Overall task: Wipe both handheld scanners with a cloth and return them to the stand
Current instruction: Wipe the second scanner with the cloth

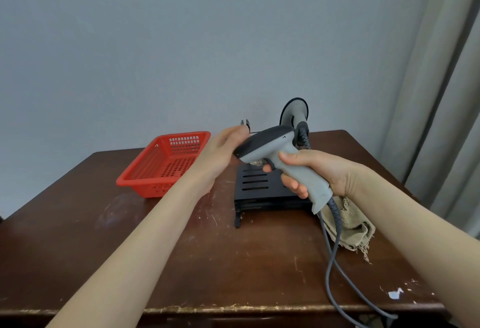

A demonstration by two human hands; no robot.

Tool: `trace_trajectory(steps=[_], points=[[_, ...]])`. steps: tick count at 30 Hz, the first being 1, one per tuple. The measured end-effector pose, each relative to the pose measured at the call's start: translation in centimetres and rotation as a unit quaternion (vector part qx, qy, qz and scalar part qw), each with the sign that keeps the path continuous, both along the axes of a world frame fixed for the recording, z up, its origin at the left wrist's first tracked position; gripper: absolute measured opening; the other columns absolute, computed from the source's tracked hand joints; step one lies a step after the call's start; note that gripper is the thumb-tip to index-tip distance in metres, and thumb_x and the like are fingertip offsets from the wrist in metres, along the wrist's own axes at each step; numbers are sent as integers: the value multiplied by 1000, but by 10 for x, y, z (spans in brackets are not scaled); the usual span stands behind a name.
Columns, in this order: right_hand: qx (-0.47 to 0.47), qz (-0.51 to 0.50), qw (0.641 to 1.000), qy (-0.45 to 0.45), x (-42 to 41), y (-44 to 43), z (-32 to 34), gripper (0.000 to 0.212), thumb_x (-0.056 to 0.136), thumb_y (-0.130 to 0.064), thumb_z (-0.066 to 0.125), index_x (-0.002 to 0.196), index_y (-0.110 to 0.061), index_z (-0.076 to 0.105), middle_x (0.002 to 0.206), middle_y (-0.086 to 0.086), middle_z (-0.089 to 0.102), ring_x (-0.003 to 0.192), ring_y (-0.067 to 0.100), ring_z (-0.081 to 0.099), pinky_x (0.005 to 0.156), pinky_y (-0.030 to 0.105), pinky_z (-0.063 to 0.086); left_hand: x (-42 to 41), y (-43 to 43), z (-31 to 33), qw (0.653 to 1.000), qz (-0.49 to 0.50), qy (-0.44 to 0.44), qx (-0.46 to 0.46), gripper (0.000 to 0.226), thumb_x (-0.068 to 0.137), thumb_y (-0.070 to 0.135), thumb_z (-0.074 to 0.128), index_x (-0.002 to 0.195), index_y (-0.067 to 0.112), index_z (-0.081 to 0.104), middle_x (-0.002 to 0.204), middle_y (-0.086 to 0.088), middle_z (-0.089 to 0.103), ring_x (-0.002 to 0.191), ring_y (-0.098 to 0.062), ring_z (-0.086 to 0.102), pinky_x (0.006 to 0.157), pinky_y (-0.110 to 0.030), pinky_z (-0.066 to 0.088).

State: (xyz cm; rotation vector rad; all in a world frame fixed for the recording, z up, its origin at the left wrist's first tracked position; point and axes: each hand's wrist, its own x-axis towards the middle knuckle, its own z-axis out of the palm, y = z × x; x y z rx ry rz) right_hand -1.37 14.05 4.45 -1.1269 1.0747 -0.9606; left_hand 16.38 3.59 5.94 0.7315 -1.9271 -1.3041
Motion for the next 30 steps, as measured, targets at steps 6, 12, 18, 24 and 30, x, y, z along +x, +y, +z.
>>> trace_trajectory(steps=[6,12,18,24,30], points=[[-1,-23,1000,11,-1,2,-1,39,78,-43,57,100,-12,63,53,3,48,39,10,43,40,20,41,14,-10,-9,979,160,124,27,31,101,31,37,110,17,63,115,-3,66,108,-12,62,91,-32,51],[-2,-28,999,24,3,0,-1,39,79,-43,61,99,-10,61,52,3,49,39,10,43,40,20,41,26,-11,-20,978,181,99,29,33,102,32,34,117,16,59,119,-1,63,107,-10,60,88,-30,51],[5,-29,999,32,6,-1,0,41,77,-43,58,99,-9,59,52,3,49,39,10,43,39,20,41,29,-10,-21,977,187,93,41,36,102,36,33,119,17,59,120,-1,62,108,-12,59,92,-33,51],[7,-28,999,37,6,-4,-1,41,80,-46,63,99,-10,59,54,3,49,39,10,43,39,20,41,30,-12,-23,977,189,95,43,35,102,37,33,117,19,59,119,-1,63,107,-10,60,89,-30,51],[12,-25,999,33,6,-4,-2,40,77,-44,59,98,-10,59,54,3,49,39,10,43,39,20,42,29,-14,-26,977,186,97,45,37,102,37,33,120,17,59,120,-1,63,108,-11,60,88,-29,51]])
